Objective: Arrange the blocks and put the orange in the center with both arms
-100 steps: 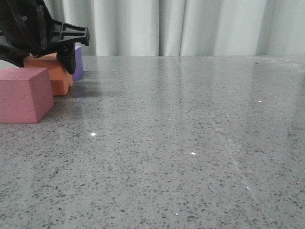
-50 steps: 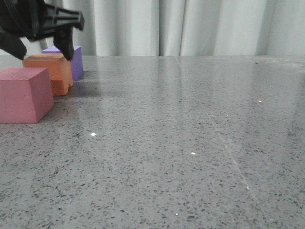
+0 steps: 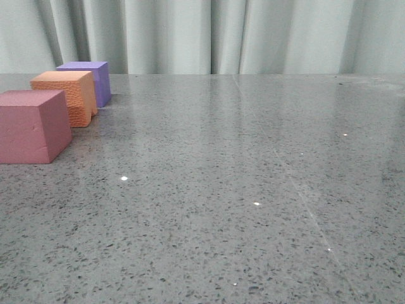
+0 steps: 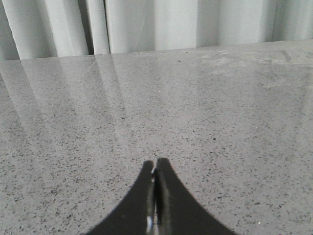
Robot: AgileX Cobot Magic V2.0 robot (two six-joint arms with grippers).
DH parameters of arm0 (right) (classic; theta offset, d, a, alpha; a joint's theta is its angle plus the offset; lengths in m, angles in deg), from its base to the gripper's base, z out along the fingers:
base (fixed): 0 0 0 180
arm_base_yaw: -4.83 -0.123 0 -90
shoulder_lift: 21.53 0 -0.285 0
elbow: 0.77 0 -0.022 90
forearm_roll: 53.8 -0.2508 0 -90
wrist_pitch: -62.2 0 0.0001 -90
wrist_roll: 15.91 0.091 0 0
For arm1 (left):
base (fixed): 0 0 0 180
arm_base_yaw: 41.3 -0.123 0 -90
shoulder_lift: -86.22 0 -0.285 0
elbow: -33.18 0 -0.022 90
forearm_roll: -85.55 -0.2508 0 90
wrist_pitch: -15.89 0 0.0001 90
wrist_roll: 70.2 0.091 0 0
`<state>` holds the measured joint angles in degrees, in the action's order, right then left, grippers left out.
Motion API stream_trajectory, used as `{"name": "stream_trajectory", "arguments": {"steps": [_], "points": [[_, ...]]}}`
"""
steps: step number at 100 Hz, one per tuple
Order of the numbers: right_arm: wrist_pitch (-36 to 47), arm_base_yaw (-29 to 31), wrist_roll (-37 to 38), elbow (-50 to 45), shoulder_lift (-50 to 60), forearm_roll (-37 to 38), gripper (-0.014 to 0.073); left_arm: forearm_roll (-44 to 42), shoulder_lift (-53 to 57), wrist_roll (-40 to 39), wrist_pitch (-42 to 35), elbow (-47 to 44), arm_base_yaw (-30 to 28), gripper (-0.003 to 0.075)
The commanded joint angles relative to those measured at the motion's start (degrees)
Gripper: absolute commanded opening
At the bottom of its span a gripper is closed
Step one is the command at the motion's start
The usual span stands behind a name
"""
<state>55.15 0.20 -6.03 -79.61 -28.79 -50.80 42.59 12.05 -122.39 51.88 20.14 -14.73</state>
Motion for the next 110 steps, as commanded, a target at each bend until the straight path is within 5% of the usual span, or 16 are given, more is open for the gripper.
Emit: {"name": "stream_trajectory", "arguments": {"steps": [1, 50, 110], "points": [[4.93, 0.33, -0.62, 0.8, 0.6, -0.17, -0.0064, -2.47, 5.61, -0.02, -2.61, -1.66, -0.06, 0.0403], [4.93, 0.33, -0.62, 0.8, 0.6, -0.17, -0.0064, -5.93, 31.1, -0.13, -2.71, -27.26, -0.06, -0.002], [4.93, 0.33, -0.62, 0.8, 0.6, -0.17, -0.0064, -6.31, 37.12, -0.13, -0.51, -31.64, -0.06, -0.0019]]}}
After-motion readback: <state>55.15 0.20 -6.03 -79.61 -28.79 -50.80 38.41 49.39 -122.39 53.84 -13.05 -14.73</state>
